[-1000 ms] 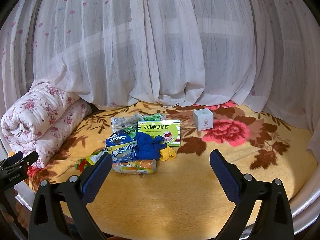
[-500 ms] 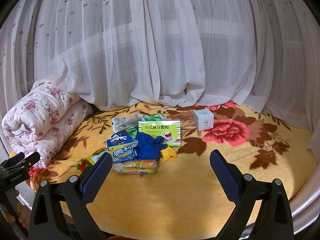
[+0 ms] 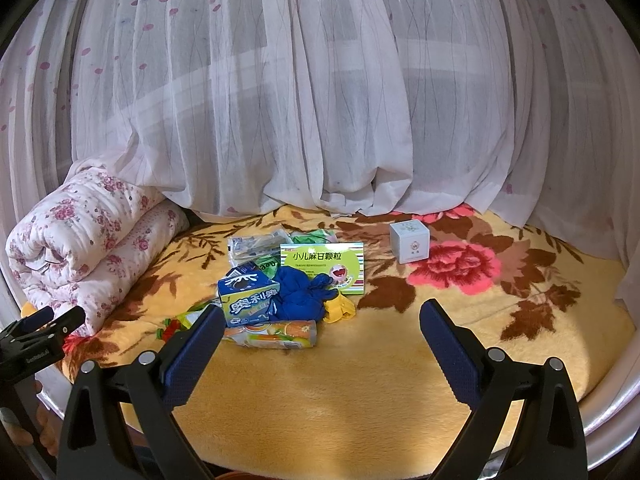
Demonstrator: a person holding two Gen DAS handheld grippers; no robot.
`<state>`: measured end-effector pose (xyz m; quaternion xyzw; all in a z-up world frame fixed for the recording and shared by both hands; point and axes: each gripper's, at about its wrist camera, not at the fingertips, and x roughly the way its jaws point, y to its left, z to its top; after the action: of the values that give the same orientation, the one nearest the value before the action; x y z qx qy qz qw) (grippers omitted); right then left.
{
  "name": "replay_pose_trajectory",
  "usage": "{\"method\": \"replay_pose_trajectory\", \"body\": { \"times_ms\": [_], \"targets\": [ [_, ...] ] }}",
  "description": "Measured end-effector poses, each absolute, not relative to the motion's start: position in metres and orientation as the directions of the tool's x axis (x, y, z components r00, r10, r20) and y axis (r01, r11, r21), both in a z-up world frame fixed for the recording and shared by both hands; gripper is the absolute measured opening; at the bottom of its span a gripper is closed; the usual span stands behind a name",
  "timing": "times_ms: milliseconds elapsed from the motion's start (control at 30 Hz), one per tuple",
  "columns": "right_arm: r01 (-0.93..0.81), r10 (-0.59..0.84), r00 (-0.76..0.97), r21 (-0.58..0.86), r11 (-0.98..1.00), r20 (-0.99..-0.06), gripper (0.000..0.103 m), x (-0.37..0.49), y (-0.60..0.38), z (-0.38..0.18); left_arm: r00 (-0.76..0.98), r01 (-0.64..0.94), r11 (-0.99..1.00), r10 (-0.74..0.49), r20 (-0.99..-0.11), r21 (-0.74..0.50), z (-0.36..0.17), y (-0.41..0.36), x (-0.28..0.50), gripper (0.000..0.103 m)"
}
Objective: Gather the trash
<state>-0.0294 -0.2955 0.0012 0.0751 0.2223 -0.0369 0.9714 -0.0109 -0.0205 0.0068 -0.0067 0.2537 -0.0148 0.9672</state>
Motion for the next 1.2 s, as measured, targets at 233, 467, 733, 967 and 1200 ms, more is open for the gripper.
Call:
{"method": "replay_pose_trajectory", "body": {
  "times_ms": [233,467,733,967,1200],
  "targets": [
    [0.105,-0.038,0.898,0.129,0.986,-0.438,0.096,-0.029,-0.295,0.001,0.87,0.026,0.999,-0.032,-0.492,-0.02,0.003,-0.022,-0.014,0.096],
    [0.105,-0.038,0.899,0.13,0.986,-0.436,0.096,-0.03,-0.294,0.001,0.868,0.029,0.999,-0.036,-0.495,-0.022,0.001,-0.022,-0.015,0.096],
    [0.105,-0.038,0.899,0.131,0.986,-0.436,0.096,-0.03,-0.295,0.0,0.867,0.029,0.999,-0.036,-0.497,-0.021,0.001,-0.022,-0.015,0.096],
    [0.076,-0.014,0.896,0.123,0.99,-0.444,0.096,-0.026,-0.289,-0.005,0.861,0.024,1.0,-0.031,-0.508,-0.02,-0.005,-0.022,-0.017,0.096],
    [-0.036,0.111,0.861,0.158,0.987,-0.496,0.097,0.012,-0.271,-0.031,0.838,0.008,1.0,-0.023,-0.546,-0.029,-0.017,-0.01,-0.007,0.096]
  ]
}}
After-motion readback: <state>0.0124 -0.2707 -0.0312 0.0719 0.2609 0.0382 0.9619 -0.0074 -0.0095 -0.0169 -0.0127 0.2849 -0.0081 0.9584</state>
